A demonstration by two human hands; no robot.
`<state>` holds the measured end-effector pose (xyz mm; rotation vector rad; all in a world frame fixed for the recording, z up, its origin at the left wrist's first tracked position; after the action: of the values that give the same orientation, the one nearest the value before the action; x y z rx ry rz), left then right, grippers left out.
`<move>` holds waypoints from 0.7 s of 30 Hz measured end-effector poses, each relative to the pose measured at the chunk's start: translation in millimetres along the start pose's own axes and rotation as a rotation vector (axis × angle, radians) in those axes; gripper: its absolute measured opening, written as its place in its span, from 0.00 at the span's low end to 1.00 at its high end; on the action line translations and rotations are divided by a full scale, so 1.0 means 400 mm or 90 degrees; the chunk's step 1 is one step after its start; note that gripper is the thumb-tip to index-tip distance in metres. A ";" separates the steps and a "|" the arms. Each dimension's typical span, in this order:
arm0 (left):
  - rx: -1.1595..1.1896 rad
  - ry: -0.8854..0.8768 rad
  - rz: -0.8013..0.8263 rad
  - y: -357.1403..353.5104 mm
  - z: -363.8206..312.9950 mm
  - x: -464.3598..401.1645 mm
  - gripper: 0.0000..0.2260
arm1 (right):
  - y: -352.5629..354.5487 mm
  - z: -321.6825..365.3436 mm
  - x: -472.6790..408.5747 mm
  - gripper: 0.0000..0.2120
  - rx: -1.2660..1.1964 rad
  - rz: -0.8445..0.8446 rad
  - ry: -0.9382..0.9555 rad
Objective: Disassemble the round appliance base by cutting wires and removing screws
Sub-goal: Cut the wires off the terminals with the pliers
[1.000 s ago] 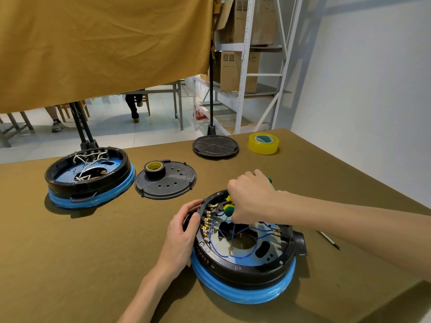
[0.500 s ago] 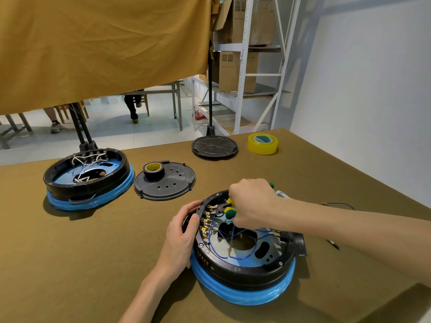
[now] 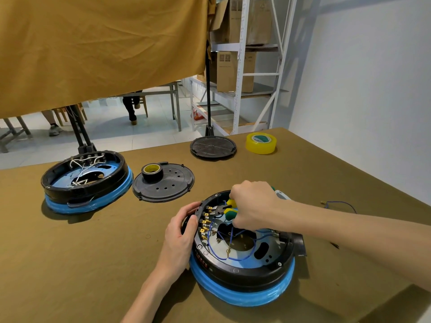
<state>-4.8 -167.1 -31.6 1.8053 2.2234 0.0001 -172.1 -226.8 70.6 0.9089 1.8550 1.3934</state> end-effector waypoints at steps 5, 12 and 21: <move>0.010 -0.006 -0.004 0.001 0.001 -0.001 0.21 | -0.006 0.000 0.003 0.16 -0.003 -0.026 0.014; 0.017 -0.019 -0.005 0.001 0.000 -0.005 0.18 | -0.012 -0.010 0.003 0.17 -0.033 -0.009 0.007; 0.006 -0.013 -0.012 0.000 0.001 0.001 0.18 | -0.006 -0.006 0.013 0.16 -0.027 0.002 -0.003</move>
<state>-5.0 -166.9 -31.9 1.7818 2.2296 -0.0331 -177.4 -224.4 68.5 0.8932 1.8138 1.4258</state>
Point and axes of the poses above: each hand's wrist, its own x-axis away from the middle knuckle, its own y-axis out of the back of the hand, z = x × y, the point moved 3 cm from there along -x, towards the middle knuckle, and after that the axes turned 2 degrees about x, right-handed, at the moved point
